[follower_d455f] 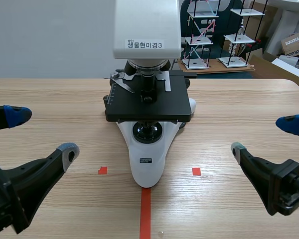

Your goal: Point at the fine focus knob

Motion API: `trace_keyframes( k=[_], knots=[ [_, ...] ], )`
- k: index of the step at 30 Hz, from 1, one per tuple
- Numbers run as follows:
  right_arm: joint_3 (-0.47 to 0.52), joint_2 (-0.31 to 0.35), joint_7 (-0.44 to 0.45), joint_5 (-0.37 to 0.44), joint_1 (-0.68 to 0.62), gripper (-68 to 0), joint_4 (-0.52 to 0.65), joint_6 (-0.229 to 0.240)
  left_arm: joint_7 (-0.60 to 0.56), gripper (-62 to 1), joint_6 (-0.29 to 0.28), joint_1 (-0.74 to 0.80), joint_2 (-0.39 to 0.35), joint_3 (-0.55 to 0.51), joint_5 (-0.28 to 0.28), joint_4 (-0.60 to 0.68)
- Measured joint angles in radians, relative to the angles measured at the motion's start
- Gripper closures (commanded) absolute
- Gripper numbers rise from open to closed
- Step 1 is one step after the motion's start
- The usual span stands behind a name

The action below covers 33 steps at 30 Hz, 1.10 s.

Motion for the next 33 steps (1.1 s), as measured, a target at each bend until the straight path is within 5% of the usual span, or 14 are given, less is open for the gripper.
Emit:
trace_keyframes(
  k=[16,30,33],
  knots=[
    [0.0,0.0,0.0,0.001,0.0,-55.9,0.0,0.0,-0.001,-62.3,0.001,0.0,0.0,0.0,0.0,0.0],
    [-0.003,0.0,0.034,0.0,0.042,-6.0,-0.056,0.018,-0.002,-62.3,0.001,0.0,0.0,0.0,0.0,0.0],
    [-0.006,0.0,0.085,0.0,0.108,-3.5,-0.151,0.043,-0.002,-62.3,0.001,0.0,0.0,0.0,-0.002,0.0]
  ],
)
